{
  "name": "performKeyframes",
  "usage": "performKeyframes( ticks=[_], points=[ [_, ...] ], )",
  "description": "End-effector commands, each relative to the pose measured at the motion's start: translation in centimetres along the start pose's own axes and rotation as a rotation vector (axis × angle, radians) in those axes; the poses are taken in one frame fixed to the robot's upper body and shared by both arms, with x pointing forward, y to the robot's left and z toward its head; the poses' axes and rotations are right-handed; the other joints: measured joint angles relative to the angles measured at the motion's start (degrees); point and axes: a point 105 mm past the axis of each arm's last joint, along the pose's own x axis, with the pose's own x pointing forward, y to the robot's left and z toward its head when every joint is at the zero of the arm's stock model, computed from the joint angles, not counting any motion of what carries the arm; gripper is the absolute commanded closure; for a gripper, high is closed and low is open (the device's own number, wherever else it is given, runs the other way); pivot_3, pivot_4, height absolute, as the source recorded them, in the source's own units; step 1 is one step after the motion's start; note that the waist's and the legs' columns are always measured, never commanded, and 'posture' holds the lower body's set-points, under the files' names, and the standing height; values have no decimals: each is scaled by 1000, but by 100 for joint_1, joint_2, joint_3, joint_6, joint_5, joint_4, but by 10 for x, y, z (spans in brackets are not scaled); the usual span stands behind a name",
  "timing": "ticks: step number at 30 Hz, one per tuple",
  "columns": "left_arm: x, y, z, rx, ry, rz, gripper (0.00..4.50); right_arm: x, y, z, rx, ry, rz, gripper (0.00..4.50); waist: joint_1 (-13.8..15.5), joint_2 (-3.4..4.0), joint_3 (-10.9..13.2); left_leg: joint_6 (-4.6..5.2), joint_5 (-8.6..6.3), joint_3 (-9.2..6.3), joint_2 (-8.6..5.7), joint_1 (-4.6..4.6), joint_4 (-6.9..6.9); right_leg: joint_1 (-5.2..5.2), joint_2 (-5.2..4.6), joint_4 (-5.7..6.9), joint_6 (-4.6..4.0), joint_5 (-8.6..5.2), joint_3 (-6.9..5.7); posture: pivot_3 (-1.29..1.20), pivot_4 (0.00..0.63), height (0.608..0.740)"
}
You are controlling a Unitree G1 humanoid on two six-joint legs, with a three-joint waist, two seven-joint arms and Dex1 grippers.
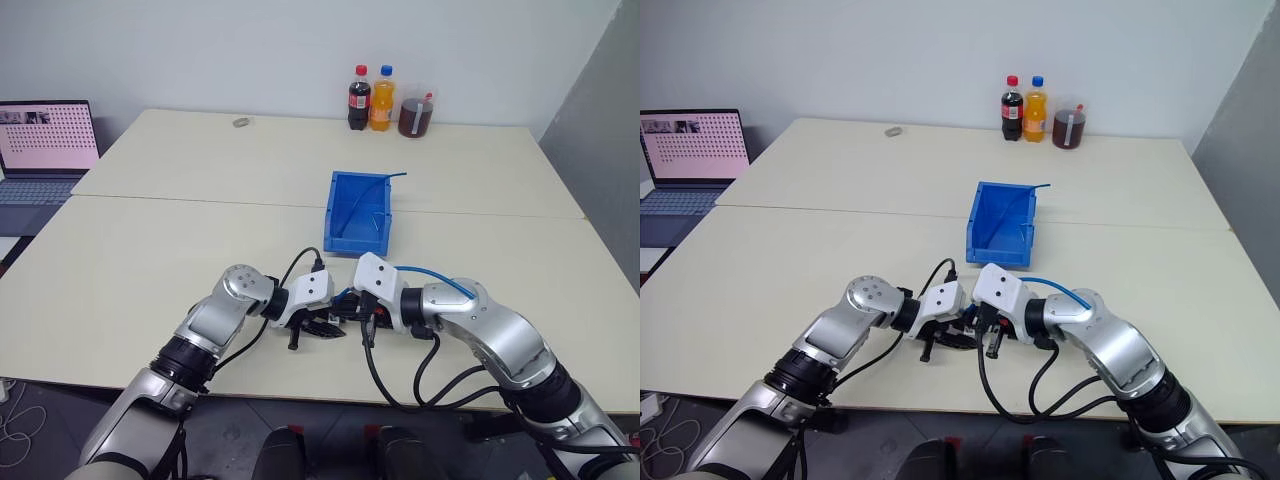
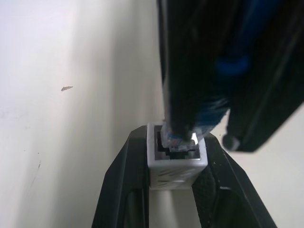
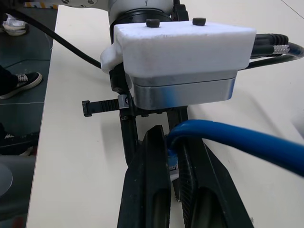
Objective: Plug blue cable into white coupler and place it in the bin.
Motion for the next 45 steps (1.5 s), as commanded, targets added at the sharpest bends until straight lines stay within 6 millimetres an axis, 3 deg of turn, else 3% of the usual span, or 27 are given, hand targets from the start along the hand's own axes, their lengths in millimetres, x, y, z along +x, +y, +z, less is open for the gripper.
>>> performKeyframes(
  ticks=[1, 9, 17, 20, 24, 26, 28, 32, 38, 41, 45],
  points=[
    [7, -7, -11, -27, 41, -26, 3690, 5, 2, -18, 47, 64, 10, 4500, 0, -1, -1, 0, 0, 0, 0, 0, 0, 0, 0, 0, 0, 0, 0, 0, 150, 740],
    [7, -8, -12, -31, 39, -22, 3690, 1, 4, -34, 71, 106, 17, 4500, -3, -1, -1, 0, 0, 0, 0, 2, -2, 1, -1, -5, -2, -1, -1, 0, 150, 740],
    [7, -9, -12, -31, 39, -25, 3690, 10, 15, -32, 52, 105, 83, 4500, -4, -1, -2, 1, -1, 1, 0, 1, -7, 4, -3, -20, -2, -1, -1, 0, 150, 740],
    [8, -9, -10, -10, 29, -23, 3690, 11, 11, -40, 53, 129, 78, 4500, -10, -1, -4, 1, -1, 1, 1, 1, -10, 3, -3, -22, -2, -1, -1, 0, 150, 740],
    [5, -7, 0, -7, -53, 13, 3690, 2, 1, -33, 27, 94, 35, 4500, -11, 0, -5, 1, -1, 1, 2, 2, -11, 4, -3, -23, -2, -1, -1, 0, 150, 740],
    [2, -4, 1, -14, -71, 46, 2985, -3, -4, -29, 4, 83, 11, 4500, -4, 0, -4, 1, -1, 1, 2, 1, -11, 3, -3, -24, -2, -1, -1, 0, 150, 740],
    [-6, -1, 1, -18, -90, 87, 2836, -10, -9, -21, -26, 61, -20, 4500, 0, 2, -2, 1, -1, 1, 1, -3, -11, 3, -4, -30, -1, -1, -2, 0, 150, 740],
    [-26, 2, 2, -29, -136, 178, 1963, -23, -17, -1, -43, 2, -69, 4500, -16, 2, 10, 1, -1, 2, 5, -15, -11, -3, -4, -35, 3, 2, -1, 0, 150, 740],
    [-55, 6, 24, -14, -244, 331, 647, -44, -29, 22, -2, -85, -153, 4500, -15, 4, 17, 0, 0, 0, 5, -74, -12, -67, -1, -27, 8, 5, -5, 0, 150, 740],
    [-70, 12, 41, 44, -257, 451, 28, -65, -50, 41, 66, -181, -239, 4500, -9, 3, 19, 0, 0, 2, 4, -96, -12, -87, -2, -26, 6, 6, -2, 0, 150, 740],
    [-85, 28, 53, 93, -237, 620, 9, -81, -95, 69, 151, -317, -364, 4500, -26, 4, 29, 0, -1, 5, 3, -93, -11, -86, -2, -24, 6, 6, 1, 0, 150, 740]
  ],
)
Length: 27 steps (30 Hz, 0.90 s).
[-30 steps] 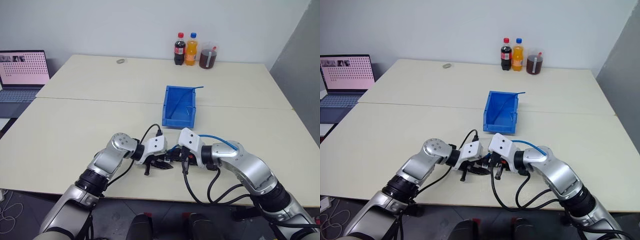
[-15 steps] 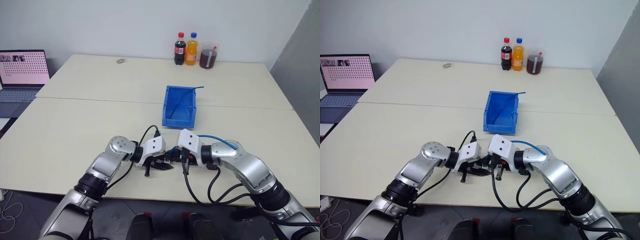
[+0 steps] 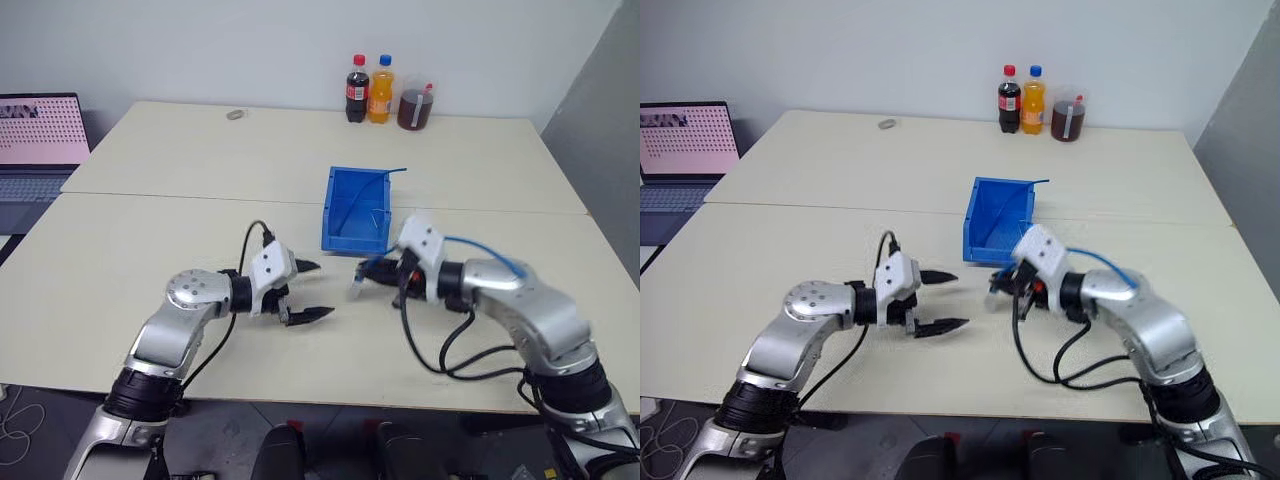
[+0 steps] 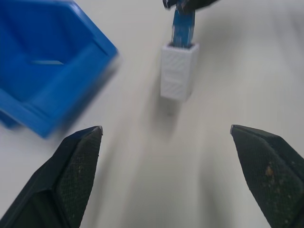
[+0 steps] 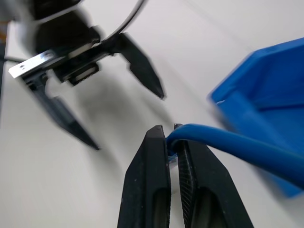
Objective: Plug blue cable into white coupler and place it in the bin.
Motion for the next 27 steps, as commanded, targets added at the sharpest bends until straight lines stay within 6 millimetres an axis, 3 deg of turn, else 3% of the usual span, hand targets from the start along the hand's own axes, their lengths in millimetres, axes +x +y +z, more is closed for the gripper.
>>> performKeyframes(
  ticks=[1, 6, 11, 15, 18, 24, 27],
  points=[
    [-4, 18, 22, 92, -14, 134, 9, 1, -43, 39, 50, -139, -130, 4500, -16, -2, 12, 0, 0, 3, 0, 2, 0, -1, 1, 3, 2, 2, 3, 0, 150, 740],
    [-2, 26, 19, 94, 2, 184, 9, 26, -87, 52, 109, -134, -177, 4500, -62, -2, 17, 0, 0, 7, -1, 11, 0, -2, 3, 16, 1, 2, 6, 0, 150, 740],
    [1, 29, 17, 100, 6, 198, 0, 40, -109, 40, 102, -4, -146, 3266, -77, -1, 23, 1, 0, 18, -2, 9, -6, -7, 2, 15, -34, 15, 11, 0, 150, 740],
    [-1, 35, 13, 103, 16, 212, 0, 21, -125, 25, 26, 146, -128, 2227, -29, 2, 28, 1, -1, 19, -4, 2, -16, -11, -1, 5, -40, 12, 6, 0, 150, 740],
    [-5, 41, 10, 83, 15, 233, 0, 0, -122, 15, -15, 235, -54, 1477, 27, 11, 37, 1, -3, 21, -4, -3, -17, -12, -4, -6, -41, 12, 5, 0, 150, 740],
    [-16, 54, 5, 12, 2, 265, 0, -33, -95, -8, -94, 341, 70, 82, 20, 12, 37, 2, -5, 16, -1, -7, -15, -13, -2, -4, -41, 12, 0, 0, 150, 740],
    [-29, 65, -1, -36, 8, 324, 0, -39, -82, -5, -112, 271, 30, 33, -14, 13, 38, 2, -5, 15, -1, -5, -13, -13, -1, 5, -41, 12, 1, 0, 150, 740]
  ],
)
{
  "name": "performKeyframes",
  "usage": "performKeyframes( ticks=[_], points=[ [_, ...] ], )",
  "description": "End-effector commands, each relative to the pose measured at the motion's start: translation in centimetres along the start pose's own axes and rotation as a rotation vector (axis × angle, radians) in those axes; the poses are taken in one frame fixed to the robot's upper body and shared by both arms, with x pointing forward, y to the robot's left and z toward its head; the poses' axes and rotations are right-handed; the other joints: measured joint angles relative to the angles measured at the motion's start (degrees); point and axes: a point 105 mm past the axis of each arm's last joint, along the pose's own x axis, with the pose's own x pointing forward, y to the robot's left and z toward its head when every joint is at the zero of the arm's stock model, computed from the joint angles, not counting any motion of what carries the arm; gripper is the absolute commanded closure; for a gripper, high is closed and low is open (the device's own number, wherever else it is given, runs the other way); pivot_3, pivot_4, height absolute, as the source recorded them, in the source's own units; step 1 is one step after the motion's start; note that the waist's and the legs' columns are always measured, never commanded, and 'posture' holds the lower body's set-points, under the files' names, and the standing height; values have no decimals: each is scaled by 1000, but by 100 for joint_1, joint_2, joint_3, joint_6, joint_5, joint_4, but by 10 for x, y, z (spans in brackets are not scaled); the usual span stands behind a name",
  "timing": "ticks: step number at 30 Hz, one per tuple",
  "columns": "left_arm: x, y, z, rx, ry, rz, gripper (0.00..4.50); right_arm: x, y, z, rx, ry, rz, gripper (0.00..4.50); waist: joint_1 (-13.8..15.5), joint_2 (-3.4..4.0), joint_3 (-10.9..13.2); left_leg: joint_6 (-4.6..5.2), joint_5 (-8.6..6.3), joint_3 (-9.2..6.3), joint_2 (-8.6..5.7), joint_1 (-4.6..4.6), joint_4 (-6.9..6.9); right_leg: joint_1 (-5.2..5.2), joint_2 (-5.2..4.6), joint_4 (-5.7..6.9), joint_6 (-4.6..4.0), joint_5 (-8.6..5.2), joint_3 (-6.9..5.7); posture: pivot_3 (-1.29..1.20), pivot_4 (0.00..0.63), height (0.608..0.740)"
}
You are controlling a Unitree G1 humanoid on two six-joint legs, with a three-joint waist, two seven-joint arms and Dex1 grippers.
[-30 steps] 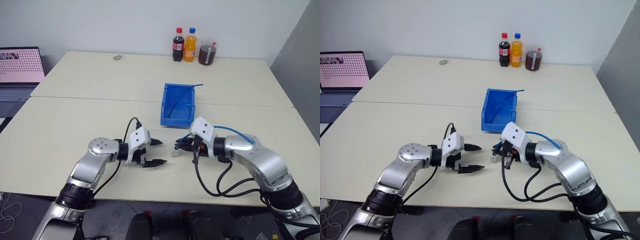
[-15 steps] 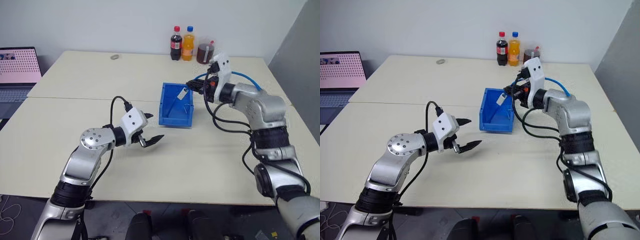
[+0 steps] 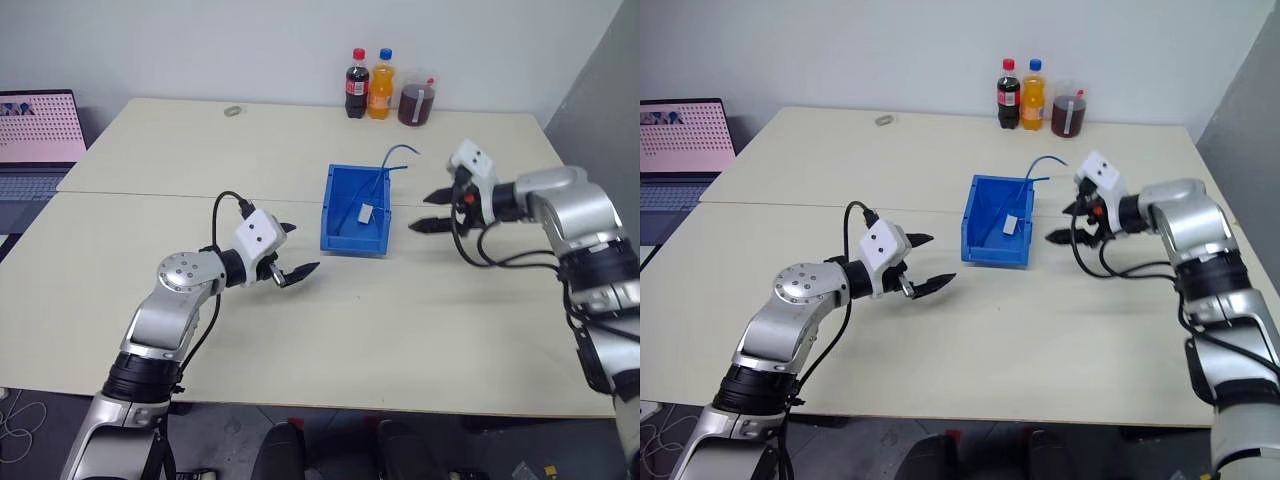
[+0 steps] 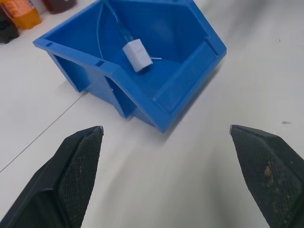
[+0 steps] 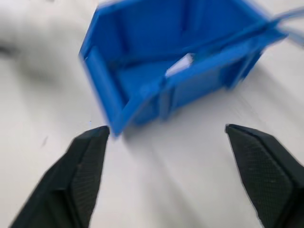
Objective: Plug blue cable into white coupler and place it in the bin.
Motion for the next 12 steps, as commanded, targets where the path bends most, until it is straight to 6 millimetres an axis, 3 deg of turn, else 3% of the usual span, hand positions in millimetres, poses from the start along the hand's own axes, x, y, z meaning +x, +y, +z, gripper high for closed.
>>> performKeyframes(
  ticks=[1, 6, 12],
  points=[
    [-17, 25, 4, -39, -26, 97, 0, -15, 17, 28, -63, -165, -73, 33, -23, 1, 1, 0, 0, 1, 0, 1, 2, -1, 0, 5, 0, 0, 2, 0, 150, 740],
    [-29, 33, 2, -82, -28, 161, 0, -25, 29, 39, 29, -334, -189, 33, -60, 0, 1, -3, 2, -8, 1, 7, 10, 1, 3, 31, 1, -1, 0, 0, 150, 740],
    [-30, 30, 8, -150, -53, 129, 0, -24, 44, 29, 81, -356, -215, 33, 1, -2, 0, -3, 2, -9, -2, 7, 25, 9, -1, 31, 6, 0, -4, 0, 150, 740]
  ],
)
